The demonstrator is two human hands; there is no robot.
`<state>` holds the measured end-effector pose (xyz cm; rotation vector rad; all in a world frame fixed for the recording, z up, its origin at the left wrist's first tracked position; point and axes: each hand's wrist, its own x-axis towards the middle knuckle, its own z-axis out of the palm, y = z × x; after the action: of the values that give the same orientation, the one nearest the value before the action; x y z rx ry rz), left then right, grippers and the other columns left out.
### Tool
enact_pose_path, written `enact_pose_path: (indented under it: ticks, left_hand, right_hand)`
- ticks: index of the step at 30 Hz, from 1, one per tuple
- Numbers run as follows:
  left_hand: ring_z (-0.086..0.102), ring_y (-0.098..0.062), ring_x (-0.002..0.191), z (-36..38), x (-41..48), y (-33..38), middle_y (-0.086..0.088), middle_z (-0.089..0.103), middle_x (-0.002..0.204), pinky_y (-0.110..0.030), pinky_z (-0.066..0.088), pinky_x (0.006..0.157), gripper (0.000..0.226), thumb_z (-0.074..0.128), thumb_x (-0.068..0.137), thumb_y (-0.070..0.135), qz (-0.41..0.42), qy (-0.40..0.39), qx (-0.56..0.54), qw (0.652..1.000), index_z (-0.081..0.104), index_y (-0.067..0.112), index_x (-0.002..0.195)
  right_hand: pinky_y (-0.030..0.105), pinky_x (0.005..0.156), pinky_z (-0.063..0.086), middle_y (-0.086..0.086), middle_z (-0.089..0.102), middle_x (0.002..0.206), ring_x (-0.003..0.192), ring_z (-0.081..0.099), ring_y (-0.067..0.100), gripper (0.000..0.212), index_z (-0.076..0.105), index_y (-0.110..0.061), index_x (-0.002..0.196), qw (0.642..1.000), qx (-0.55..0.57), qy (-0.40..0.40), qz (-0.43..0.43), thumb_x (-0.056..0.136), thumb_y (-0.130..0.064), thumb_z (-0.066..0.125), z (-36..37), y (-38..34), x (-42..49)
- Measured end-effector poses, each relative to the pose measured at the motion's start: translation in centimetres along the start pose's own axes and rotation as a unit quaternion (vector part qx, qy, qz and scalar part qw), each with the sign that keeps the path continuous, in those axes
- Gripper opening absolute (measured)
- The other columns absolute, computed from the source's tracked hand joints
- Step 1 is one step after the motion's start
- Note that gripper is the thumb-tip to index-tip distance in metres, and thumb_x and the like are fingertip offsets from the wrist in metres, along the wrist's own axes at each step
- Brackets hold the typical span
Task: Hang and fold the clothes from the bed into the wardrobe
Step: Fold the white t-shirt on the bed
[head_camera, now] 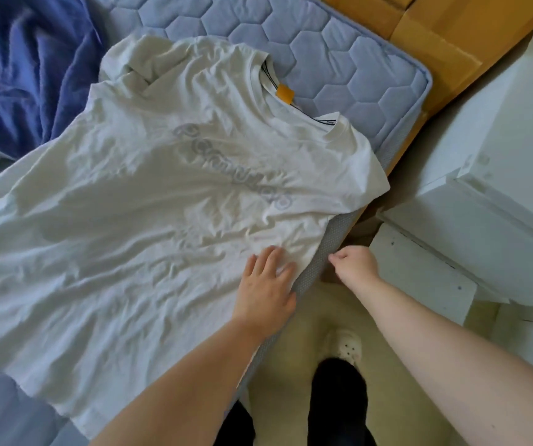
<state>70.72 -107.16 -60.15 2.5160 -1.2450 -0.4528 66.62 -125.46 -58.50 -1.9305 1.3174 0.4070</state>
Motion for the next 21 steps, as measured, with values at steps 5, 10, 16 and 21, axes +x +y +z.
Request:
enact_pose_path:
  ticks: [5, 10, 16, 21]
  left_hand:
    - [0.05, -0.024, 0.099, -0.3, 3.9, 3.1, -0.003, 0.053, 0.108, -0.035, 0.042, 0.085, 0.033, 0.062, 0.082, 0.036, -0.12, 0.024, -0.022, 0.992, 0.059, 0.016, 0.108]
    - [0.052, -0.026, 0.101, -0.7, 7.7, 4.0, -0.005, 0.054, 0.109, -0.031, 0.033, 0.069, 0.02, 0.047, 0.091, 0.021, -0.229, -0.035, -0.039, 0.972, 0.053, 0.012, 0.107]
    - [0.058, -0.029, 0.1, -2.1, 8.0, 4.5, -0.005, 0.058, 0.11, -0.036, 0.043, 0.072, 0.021, 0.044, 0.093, 0.02, -0.165, -0.153, -0.035, 0.974, 0.057, 0.014, 0.109]
    - [0.057, -0.027, 0.104, -3.1, 8.3, 4.6, -0.004, 0.057, 0.112, -0.036, 0.046, 0.081, 0.029, 0.038, 0.098, 0.027, -0.157, -0.199, -0.077, 0.964, 0.06, 0.015, 0.113]
  right_hand:
    - [0.043, 0.094, 0.04, 0.013, 0.047, 0.127, 0.114, 0.045, 0.034, 0.047, 0.054, -0.011, 0.12, 0.883, -0.233, 0.192, -0.359, 0.078, -0.017, 0.073, -5.8, -3.4, 4.6]
    - [0.048, 0.114, 0.01, 0.011, 0.048, 0.131, 0.128, 0.036, 0.031, 0.022, 0.064, -0.012, 0.108, 0.734, -0.513, 0.053, -0.442, 0.087, -0.015, 0.058, -9.0, -6.8, 9.2]
    - [0.037, 0.084, 0.039, 0.007, 0.058, 0.079, 0.075, 0.048, 0.025, 0.025, 0.043, -0.019, 0.069, 0.802, -0.465, -0.02, -0.374, 0.093, -0.014, 0.048, -13.5, -9.4, 10.0]
    - [0.039, 0.087, 0.04, 0.01, 0.053, 0.121, 0.109, 0.048, 0.031, 0.045, 0.051, -0.009, 0.126, 0.784, -0.381, -0.028, -0.489, 0.083, 0.003, 0.049, -14.7, -11.3, 11.4]
